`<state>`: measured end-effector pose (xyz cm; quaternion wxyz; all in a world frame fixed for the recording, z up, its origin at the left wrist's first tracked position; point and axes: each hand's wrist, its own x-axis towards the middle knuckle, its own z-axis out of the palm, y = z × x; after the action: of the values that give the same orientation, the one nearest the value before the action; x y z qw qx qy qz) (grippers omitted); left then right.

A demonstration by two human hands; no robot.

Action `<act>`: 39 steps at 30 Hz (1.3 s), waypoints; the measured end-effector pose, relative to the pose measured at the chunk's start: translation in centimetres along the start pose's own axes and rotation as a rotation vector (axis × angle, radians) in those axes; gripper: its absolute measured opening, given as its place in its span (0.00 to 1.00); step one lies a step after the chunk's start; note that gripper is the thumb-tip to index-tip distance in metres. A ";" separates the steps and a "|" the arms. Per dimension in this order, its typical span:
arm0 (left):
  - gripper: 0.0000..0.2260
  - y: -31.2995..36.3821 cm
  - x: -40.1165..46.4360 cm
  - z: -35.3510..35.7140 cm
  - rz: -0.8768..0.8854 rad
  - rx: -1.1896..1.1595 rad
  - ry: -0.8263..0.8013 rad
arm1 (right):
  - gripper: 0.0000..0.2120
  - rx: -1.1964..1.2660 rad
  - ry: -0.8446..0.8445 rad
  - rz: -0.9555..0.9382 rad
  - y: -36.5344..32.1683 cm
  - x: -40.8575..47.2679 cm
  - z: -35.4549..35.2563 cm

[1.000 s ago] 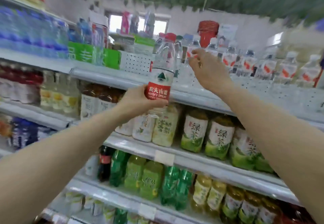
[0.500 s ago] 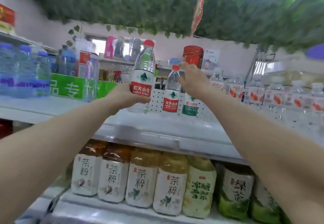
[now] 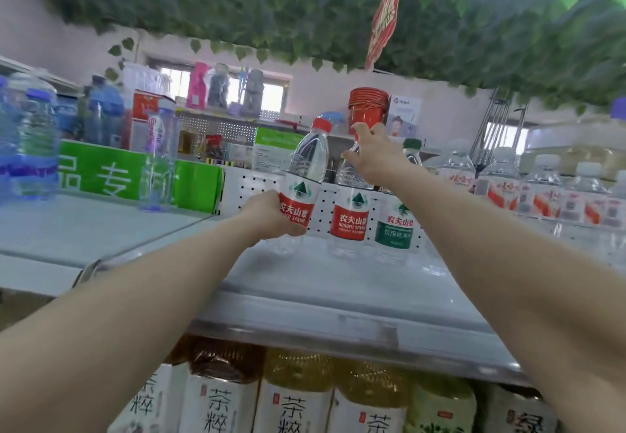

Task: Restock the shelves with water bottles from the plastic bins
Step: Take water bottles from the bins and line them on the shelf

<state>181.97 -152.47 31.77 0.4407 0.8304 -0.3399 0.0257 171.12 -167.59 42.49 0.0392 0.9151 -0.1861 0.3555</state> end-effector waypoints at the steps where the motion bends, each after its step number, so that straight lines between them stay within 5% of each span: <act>1: 0.23 0.0 0.1 0.1 0.000 0.002 0.001 | 0.27 0.001 0.018 -0.002 0.0 0.1 0.2; 10: 0.29 0.3 -0.6 -1.0 -0.036 0.044 -0.147 | 0.25 0.017 0.052 -0.024 0.7 0.3 1.2; 31: 0.33 1.9 0.8 1.5 -0.095 0.303 -0.054 | 0.24 0.074 0.044 -0.030 0.9 -0.5 1.3; 35: 0.37 3.0 -0.2 1.2 -0.030 0.269 0.097 | 0.24 0.067 0.021 -0.068 1.4 -1.7 0.4; 39: 0.34 4.5 -2.7 0.9 0.290 0.347 0.343 | 0.24 -0.048 0.073 -0.163 2.9 -5.1 -0.9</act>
<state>177.06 -153.39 33.54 0.3348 0.8196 -0.3661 0.2866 166.03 -168.50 39.60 0.0965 0.9125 -0.1180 0.3796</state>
